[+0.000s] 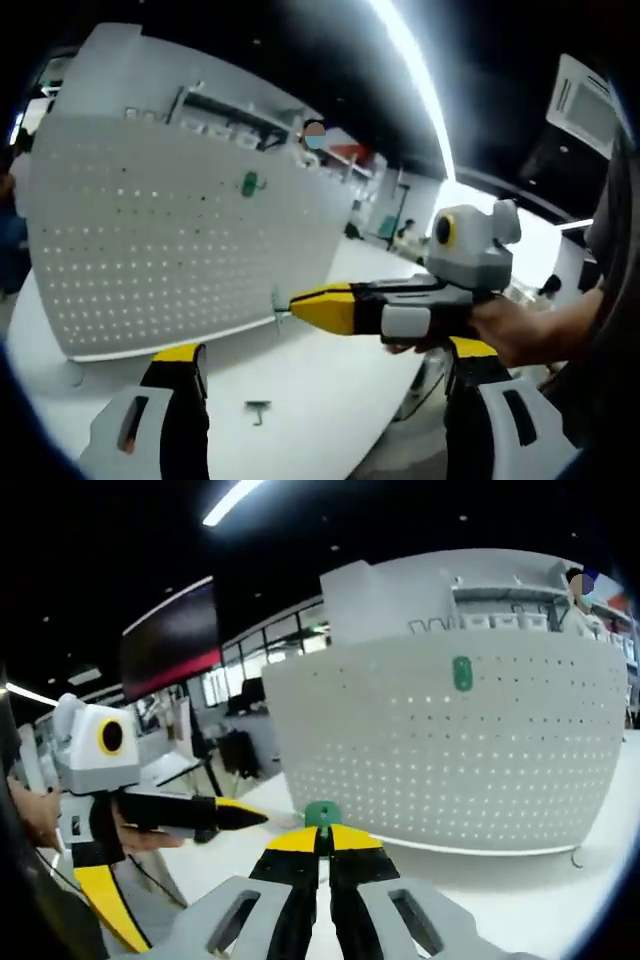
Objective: Insert the hook assembly into the mounting plate slot until the hook locks in place.
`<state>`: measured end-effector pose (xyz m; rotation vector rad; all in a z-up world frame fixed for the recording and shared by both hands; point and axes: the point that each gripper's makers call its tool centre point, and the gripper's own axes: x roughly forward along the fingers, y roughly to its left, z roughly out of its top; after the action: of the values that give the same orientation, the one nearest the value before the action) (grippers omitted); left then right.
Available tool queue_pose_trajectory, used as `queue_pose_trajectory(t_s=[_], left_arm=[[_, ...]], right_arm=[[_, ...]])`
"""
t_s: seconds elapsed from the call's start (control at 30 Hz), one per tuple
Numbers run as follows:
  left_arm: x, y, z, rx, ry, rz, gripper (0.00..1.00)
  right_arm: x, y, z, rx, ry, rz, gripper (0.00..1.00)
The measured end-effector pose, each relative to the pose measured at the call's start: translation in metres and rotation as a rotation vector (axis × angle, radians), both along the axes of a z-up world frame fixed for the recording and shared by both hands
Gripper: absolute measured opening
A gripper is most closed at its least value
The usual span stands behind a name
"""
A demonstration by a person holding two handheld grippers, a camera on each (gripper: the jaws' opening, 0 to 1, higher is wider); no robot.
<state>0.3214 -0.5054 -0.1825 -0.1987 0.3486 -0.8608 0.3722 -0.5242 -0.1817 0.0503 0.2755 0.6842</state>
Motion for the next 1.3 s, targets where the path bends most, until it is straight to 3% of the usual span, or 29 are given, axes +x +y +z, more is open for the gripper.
queue_pose_trajectory(t_s=[0.17,0.23,0.43,0.7,0.8,0.9,1.3], left_arm=[[0.002,0.004,0.0,0.004,-0.005,0.013,1.0],[0.003,0.005,-0.003,0.009,0.0,0.016,1.0],[0.002,0.01,-0.007,0.015,0.008,0.029,1.0],[0.007,0.013,-0.008,0.025,0.013,0.032,1.0],[0.011,0.014,-0.006,0.016,0.011,0.041,1.0],[0.013,0.016,-0.015,0.098,-0.018,0.037,1.0],[0.012,0.014,-0.017,0.087,-0.001,0.027,1.0]], right_arm=[[0.01,-0.004,0.003,-0.006,-0.03,-0.029,0.0],[0.017,-0.008,0.008,-0.001,-0.061,-0.055,0.0],[0.045,-0.026,0.017,-0.081,-0.179,-0.132,0.0],[0.082,-0.051,0.032,-0.088,-0.236,-0.227,0.0],[0.092,-0.065,0.044,-0.064,-0.282,-0.303,0.0],[0.099,-0.072,0.052,-0.086,-0.325,-0.335,0.0],[0.13,-0.096,0.058,-0.085,-0.334,-0.412,0.0]])
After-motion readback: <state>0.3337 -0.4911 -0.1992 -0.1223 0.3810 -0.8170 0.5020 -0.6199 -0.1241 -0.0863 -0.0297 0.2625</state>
